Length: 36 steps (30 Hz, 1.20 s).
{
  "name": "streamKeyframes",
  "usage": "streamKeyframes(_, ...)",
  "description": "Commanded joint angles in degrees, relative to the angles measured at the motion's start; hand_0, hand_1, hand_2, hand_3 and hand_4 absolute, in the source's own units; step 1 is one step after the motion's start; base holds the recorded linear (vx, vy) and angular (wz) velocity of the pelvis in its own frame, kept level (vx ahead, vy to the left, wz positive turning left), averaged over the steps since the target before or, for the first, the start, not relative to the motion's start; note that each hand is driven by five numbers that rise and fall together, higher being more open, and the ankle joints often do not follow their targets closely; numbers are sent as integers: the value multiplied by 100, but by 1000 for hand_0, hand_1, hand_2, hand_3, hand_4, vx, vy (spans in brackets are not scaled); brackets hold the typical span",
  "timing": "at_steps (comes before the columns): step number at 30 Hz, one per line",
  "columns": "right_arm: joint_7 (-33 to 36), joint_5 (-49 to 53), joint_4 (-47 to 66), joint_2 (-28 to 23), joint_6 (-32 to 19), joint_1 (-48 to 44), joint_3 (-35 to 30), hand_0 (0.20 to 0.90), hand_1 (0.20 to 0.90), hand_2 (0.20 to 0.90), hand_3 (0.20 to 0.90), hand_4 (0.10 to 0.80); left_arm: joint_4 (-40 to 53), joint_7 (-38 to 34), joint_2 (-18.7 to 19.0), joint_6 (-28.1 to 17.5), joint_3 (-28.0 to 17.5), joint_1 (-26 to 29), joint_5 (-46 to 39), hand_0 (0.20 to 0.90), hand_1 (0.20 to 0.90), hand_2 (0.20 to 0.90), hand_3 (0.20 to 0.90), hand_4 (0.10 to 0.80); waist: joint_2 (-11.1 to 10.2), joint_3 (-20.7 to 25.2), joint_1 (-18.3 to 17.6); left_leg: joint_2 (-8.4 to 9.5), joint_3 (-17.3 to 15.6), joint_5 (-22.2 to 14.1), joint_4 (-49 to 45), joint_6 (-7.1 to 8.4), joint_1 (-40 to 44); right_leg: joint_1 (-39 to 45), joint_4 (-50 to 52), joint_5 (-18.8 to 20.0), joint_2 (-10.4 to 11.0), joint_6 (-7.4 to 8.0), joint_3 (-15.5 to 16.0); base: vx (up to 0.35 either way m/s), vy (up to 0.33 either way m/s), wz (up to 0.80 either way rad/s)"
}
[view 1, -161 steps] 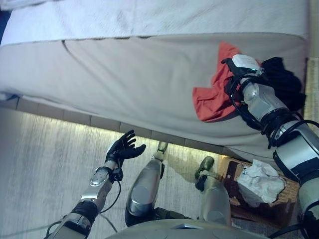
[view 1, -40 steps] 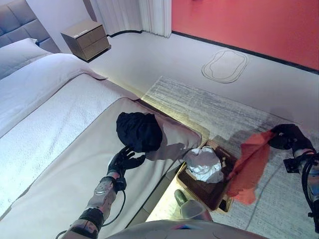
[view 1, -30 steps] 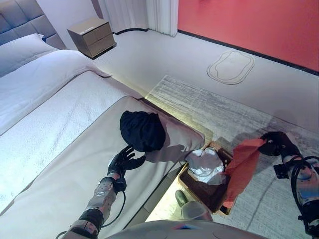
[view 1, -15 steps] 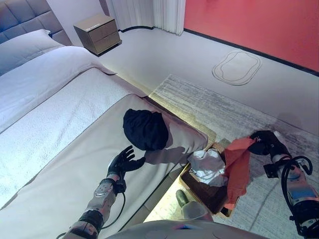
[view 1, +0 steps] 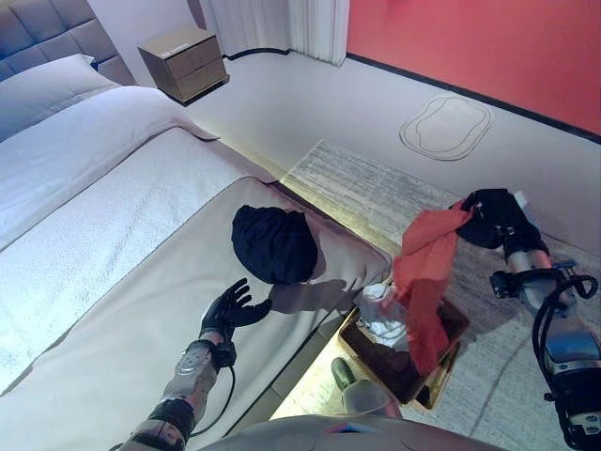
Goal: Pick up the clothes from the bed and place them into the basket
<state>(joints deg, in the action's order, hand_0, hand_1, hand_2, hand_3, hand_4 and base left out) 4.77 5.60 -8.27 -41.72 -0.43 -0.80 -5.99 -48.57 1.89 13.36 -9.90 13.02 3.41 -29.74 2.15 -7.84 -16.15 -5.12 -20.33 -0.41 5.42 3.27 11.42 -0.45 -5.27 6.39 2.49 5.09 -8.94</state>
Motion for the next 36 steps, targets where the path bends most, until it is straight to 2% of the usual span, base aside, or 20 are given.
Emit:
streamKeyframes(1,192,127,344,-405,-580,-607,-619,300,300,300,200,100,-166,120,235,-523,-280,343,71,900,900,900,900,800,-353,281,31,34,252,-572,-69,-213,37,65,262,-352,-36,154,19,0,0,0)
streamKeyframes(12,-221,-43,-189,-200,84,-317,-410,300,300,300,200,100,-64,40,235,-446,-357,304,104,900,900,900,900,800,-409,242,31,14,246,-579,-79,-225,68,87,265,-355,-26,169,30,0,0,0)
streamKeyframes(22,-166,20,-663,137,-42,-17,-265,300,300,300,200,100,-32,3,270,-416,-410,309,177,900,900,900,900,800,-401,160,-6,-13,219,-554,-69,-220,80,75,256,-325,-31,156,62,0,0,0)
streamKeyframes(30,-515,-50,-783,268,129,-40,0,300,300,300,200,100,71,39,238,-389,-378,311,194,900,900,900,900,800,-386,167,20,-8,199,-542,-80,-204,77,81,248,-324,-15,158,92,0,0,0)
streamKeyframes(31,-553,-41,-857,284,169,-53,63,333,333,333,238,138,92,39,235,-364,-356,308,215,900,900,900,900,800,-392,171,37,-10,206,-539,-81,-202,78,83,246,-322,-14,157,96,0,0,0)
streamKeyframes(32,-542,-57,-962,300,153,-87,132,658,658,658,617,517,87,52,230,-368,-337,303,235,900,900,900,900,800,-393,171,56,-13,210,-540,-81,-203,82,86,243,-319,-11,155,103,0,0,0)
streamKeyframes(33,-512,-75,-1082,321,138,-126,213,900,900,900,900,800,91,61,226,-356,-311,302,255,900,900,900,900,800,-394,171,79,-16,219,-540,-82,-201,83,88,242,-317,-8,154,115,0,0,0)
streamKeyframes(36,-473,-51,-1340,343,104,-255,372,900,900,900,900,800,105,45,224,-326,-214,326,265,900,900,900,900,800,-395,159,144,-23,253,-536,-87,-195,73,99,238,-320,2,149,142,0,0,0)
